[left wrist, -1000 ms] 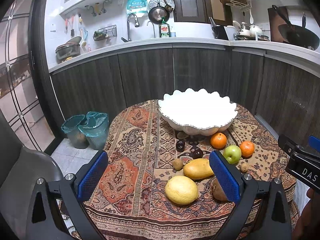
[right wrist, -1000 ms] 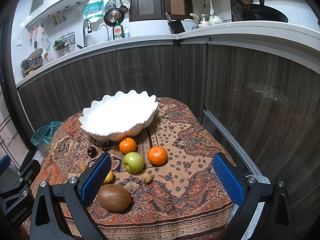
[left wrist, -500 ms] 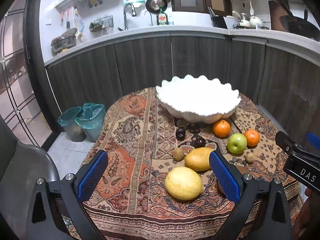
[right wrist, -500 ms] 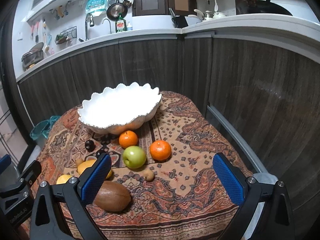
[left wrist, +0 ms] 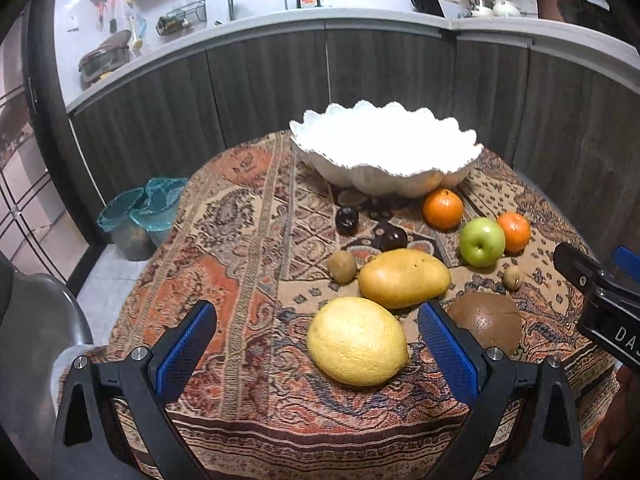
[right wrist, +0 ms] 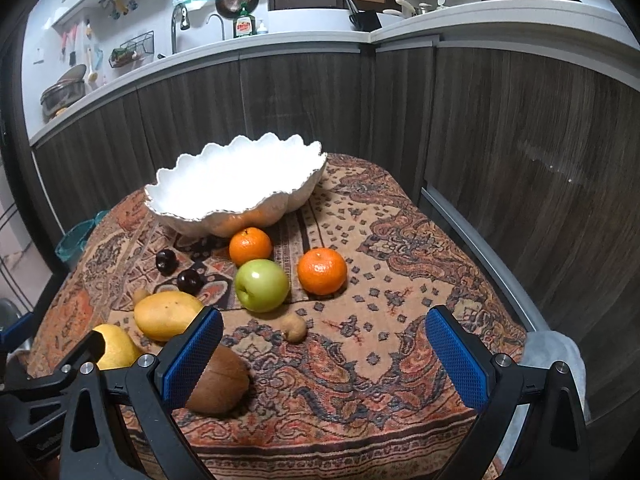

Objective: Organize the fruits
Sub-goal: 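Reach the left tool to the yellow pomelo while the right tool approaches the brown fruit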

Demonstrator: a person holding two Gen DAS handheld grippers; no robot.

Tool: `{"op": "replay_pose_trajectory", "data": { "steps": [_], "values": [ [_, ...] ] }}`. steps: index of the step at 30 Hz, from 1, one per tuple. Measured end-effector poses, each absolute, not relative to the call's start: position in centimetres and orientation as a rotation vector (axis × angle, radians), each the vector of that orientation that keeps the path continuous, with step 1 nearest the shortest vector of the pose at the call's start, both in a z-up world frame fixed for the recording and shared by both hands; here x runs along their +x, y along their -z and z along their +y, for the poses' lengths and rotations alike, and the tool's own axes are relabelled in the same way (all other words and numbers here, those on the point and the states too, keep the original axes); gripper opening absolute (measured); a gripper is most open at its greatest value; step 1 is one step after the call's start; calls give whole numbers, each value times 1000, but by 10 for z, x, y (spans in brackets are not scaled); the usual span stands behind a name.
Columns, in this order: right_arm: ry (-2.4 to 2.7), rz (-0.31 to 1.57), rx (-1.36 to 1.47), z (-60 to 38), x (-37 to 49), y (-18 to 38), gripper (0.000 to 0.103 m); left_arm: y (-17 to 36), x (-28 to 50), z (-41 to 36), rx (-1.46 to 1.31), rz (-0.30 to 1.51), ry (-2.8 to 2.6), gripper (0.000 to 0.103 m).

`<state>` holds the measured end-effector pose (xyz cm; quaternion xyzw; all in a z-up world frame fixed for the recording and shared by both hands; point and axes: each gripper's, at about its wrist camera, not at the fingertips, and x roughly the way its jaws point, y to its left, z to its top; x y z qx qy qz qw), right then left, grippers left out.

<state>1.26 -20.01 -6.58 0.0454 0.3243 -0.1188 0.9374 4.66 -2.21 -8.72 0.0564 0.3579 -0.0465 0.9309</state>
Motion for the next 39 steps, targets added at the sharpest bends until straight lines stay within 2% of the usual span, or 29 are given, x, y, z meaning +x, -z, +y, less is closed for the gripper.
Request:
{"op": "replay_pose_trajectory", "data": {
  "steps": [3, 6, 8, 18, 21, 39],
  "values": [
    [249, 664, 92, -203, 16, 68, 103, 93, 52, -26, 115, 758, 110, 102],
    [252, 654, 82, -203, 20, 67, 103, 101, 58, -29, 115, 785, 118, 97],
    [254, 647, 73, -203, 23, 67, 103, 107, 61, -29, 110, 810, 125, 90],
    [239, 677, 71, -200, 35, 77, 103, 125, 73, -32, 90, 880, 169, 76],
    [236, 683, 76, -200, 37, 79, 103, 127, 73, -36, 93, 891, 200, 62],
    [224, 660, 59, -188, 29, 69, 103, 112, 61, -17, 80, 837, 187, 61]
  ]
}}
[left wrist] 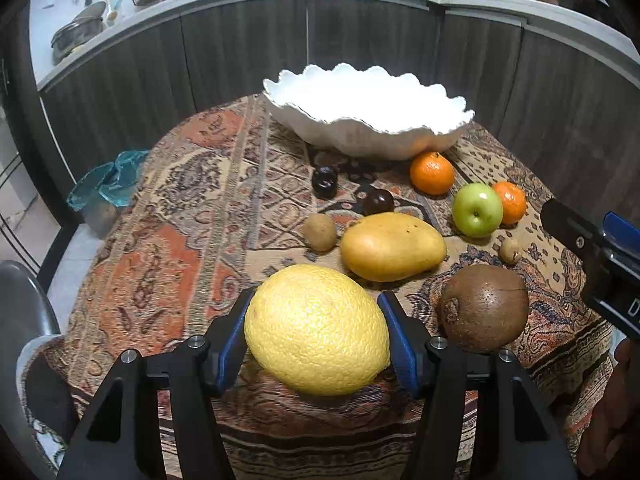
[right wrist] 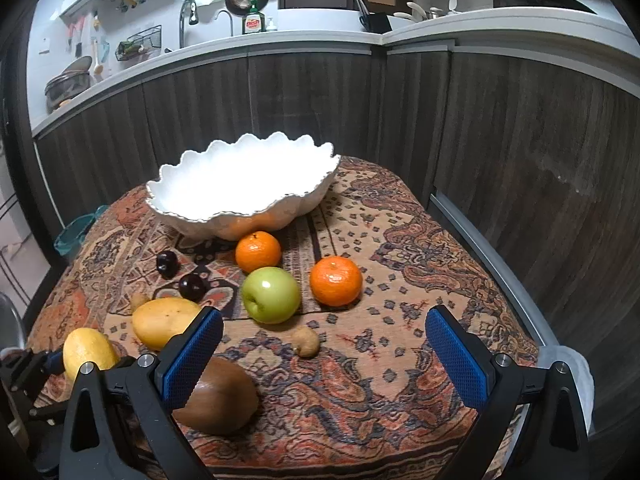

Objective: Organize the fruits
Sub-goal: 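Reach the left tool to the yellow pomelo while the right tool approaches the brown fruit, then close the left tool on the pomelo while the right tool grasps the brown fruit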

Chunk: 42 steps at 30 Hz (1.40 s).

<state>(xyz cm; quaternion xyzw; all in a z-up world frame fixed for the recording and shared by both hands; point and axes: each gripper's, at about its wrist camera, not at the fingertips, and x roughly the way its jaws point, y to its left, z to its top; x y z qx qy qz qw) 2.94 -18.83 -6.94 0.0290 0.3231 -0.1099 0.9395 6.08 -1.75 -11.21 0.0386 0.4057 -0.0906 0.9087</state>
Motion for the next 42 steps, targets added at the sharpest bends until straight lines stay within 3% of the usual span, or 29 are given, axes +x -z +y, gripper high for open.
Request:
{"op": "replay_pose_trajectory", "data": {
  "steps": [18, 19, 23, 28, 30, 42],
  "values": [
    [94, 748, 34, -137, 41, 92, 101, 95, 52, 31, 56, 778, 80, 61],
    [91, 757, 36, -136, 42, 95, 101, 96, 52, 32, 55, 777, 77, 61],
    [68, 817, 51, -132, 48, 110, 79, 96, 50, 34, 53, 775, 72, 61],
    [41, 879, 74, -130, 51, 126, 78, 95, 50, 34, 58, 773, 72, 61],
    [29, 898, 92, -131, 52, 132, 67, 95, 49, 32, 61, 774, 72, 61],
    [10, 845, 116, -140, 47, 113, 66, 82, 55, 18, 74, 746, 85, 61]
  ]
}}
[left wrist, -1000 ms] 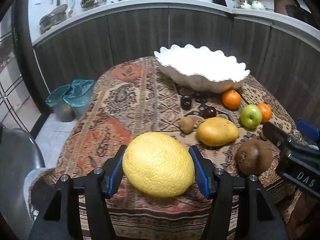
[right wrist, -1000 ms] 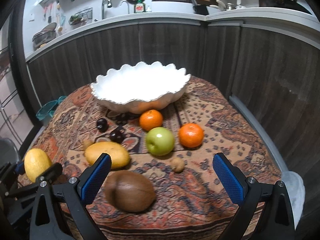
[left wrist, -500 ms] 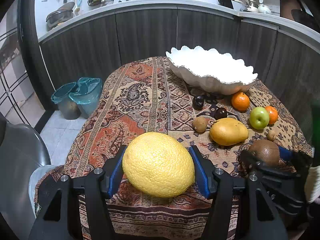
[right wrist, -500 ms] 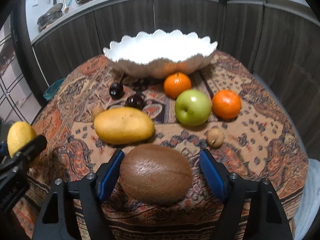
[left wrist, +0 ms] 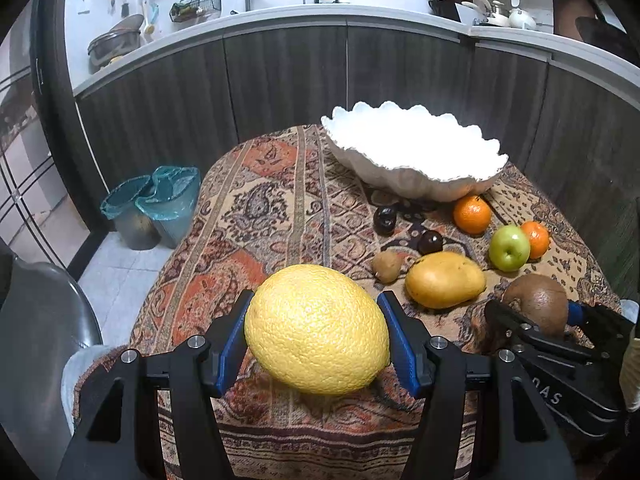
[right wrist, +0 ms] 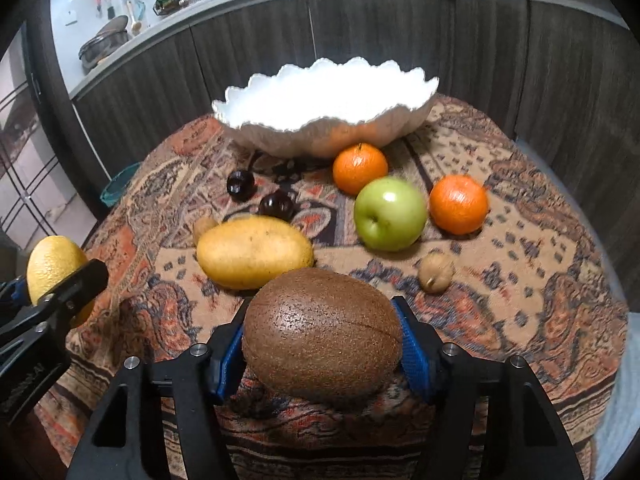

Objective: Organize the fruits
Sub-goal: 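Close the left tool on the pomelo while the right tool grasps the brown fruit, then carry the pomelo and brown fruit with both tools over the white bowl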

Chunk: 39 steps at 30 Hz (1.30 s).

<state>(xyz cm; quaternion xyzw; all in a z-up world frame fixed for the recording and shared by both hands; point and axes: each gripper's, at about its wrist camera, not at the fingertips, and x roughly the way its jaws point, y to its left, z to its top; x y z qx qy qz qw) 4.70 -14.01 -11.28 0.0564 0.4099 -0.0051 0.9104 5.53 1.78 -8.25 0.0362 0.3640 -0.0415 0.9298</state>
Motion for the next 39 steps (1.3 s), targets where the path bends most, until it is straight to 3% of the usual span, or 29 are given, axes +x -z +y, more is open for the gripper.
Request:
{"op": "replay_pose_trajectory", "data": {
  "steps": [22, 39],
  "values": [
    [65, 686, 87, -178, 75, 56, 66, 43, 100, -27, 120, 671, 185, 61],
    [67, 656, 47, -200, 146, 27, 66, 23, 177, -52, 142, 649, 218, 61]
  ]
}}
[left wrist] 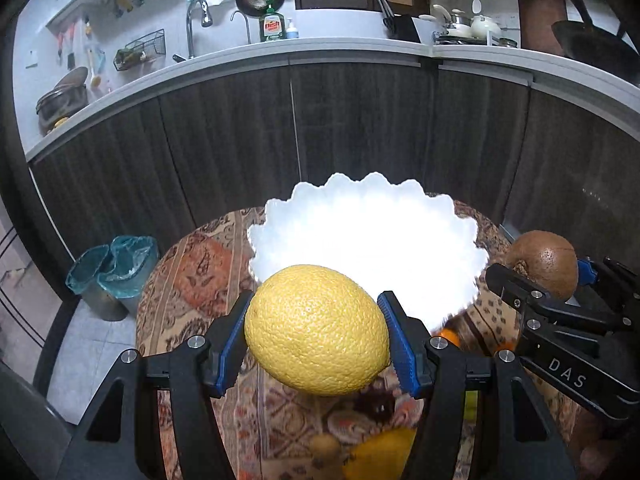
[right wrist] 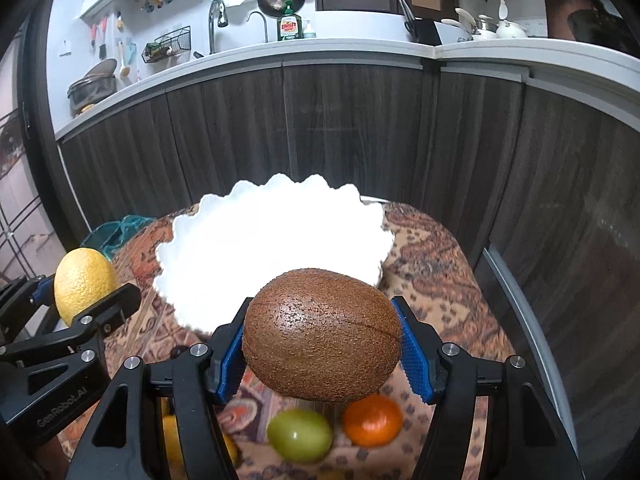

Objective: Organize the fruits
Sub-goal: 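Carry the pomelo and brown fruit with both tools over the white bowl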

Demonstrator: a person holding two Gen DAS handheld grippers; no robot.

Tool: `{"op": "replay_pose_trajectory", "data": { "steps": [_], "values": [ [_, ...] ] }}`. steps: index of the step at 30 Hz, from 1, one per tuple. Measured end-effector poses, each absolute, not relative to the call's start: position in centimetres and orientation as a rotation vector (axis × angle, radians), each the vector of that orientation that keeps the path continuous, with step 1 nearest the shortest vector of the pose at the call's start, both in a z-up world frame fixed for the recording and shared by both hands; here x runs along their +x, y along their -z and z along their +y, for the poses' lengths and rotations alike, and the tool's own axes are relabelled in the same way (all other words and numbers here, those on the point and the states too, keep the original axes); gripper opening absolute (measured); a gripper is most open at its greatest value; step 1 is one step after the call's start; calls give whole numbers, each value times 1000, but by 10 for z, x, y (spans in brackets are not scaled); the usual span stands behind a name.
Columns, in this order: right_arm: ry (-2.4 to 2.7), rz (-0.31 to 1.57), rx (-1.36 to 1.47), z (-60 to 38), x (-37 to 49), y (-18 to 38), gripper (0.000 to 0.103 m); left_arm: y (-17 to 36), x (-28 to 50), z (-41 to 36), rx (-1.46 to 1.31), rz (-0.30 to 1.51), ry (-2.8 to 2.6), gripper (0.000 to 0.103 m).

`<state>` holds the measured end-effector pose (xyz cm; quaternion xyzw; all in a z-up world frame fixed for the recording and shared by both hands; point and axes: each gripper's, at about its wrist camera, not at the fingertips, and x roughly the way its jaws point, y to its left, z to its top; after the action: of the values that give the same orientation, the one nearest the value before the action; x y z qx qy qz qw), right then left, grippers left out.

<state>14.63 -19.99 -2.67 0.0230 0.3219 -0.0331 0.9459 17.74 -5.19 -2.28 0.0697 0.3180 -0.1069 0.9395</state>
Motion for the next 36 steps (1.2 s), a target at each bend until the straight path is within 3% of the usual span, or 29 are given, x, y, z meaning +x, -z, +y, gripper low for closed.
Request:
{"op": "replay_pose_trajectory", "data": {
  "steps": [20, 36],
  "values": [
    [18, 693, 7, -203, 233, 11, 66, 17, 269, -62, 154, 685, 217, 61],
    [-15, 794, -29, -199, 277, 40, 66, 38, 313, -62, 136, 756, 245, 61]
  ]
}}
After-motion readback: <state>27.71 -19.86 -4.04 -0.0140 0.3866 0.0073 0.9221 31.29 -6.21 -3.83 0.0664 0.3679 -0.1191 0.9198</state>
